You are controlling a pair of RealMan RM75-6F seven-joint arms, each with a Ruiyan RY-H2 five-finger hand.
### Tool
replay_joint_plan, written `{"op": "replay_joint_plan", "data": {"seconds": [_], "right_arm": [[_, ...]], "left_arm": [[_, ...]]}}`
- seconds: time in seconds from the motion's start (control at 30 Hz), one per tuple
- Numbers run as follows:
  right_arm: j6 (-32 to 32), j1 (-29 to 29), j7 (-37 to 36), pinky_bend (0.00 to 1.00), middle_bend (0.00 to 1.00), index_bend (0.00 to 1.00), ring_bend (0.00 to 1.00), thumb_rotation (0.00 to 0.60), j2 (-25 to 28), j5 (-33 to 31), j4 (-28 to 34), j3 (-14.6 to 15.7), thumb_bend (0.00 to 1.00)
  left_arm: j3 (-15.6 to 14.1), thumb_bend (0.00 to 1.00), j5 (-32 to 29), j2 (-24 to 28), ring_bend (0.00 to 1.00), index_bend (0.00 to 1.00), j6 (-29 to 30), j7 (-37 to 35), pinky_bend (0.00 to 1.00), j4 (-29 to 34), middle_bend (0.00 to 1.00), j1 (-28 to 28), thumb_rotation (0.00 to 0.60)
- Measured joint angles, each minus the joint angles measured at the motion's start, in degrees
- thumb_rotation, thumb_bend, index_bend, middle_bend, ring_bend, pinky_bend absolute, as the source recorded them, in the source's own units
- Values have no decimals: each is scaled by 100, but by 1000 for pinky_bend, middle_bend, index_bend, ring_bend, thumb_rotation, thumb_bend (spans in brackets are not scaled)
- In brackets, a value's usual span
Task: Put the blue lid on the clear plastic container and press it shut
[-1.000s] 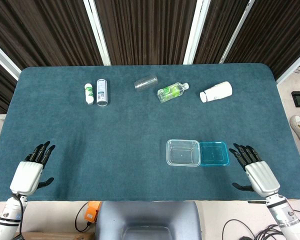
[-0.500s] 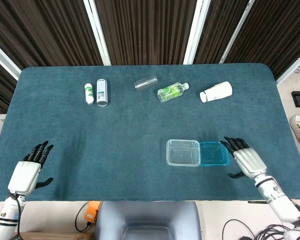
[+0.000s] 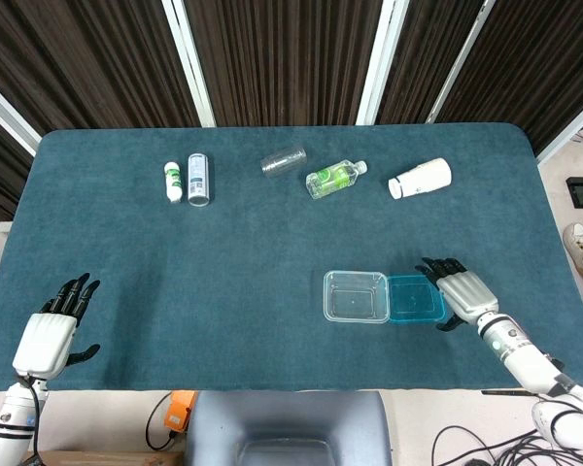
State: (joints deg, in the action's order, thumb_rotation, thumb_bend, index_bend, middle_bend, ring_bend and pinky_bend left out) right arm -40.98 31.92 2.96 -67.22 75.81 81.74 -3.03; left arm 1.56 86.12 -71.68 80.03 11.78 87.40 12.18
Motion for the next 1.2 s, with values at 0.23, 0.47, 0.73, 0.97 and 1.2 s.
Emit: {"op": "replay_joint_plan", "data": {"seconds": [0.23,0.47,0.73,0.97,1.2], "right_arm": [[341,235,110,96,99,16,63,600,-302,-339,-326,-23,121],[500,363,95,96,127,37,83,600,-487,-448,-513,-4,120],[583,415,109,96,137,42,92,600,-577,-496,-592,44,121],[641,481,141,98,158,62,112,600,-787,-613,-821,66,121],[671,545,138,138,190,90,145,600,-970,-656,-996,80,120]], "left_arm": [[24,422,-48,-19,80,74,-1,85,330,22,0,-8,600],[44,421,-90,-21,80,76,1,111,332,35,0,-17,600],[54,422,-119,-22,80,78,-20,132,332,51,0,-16,600],[60,422,-157,-7,83,84,-70,144,333,76,0,-4,600],[66,421,-196,4,83,85,-122,122,334,83,0,11,600]]}}
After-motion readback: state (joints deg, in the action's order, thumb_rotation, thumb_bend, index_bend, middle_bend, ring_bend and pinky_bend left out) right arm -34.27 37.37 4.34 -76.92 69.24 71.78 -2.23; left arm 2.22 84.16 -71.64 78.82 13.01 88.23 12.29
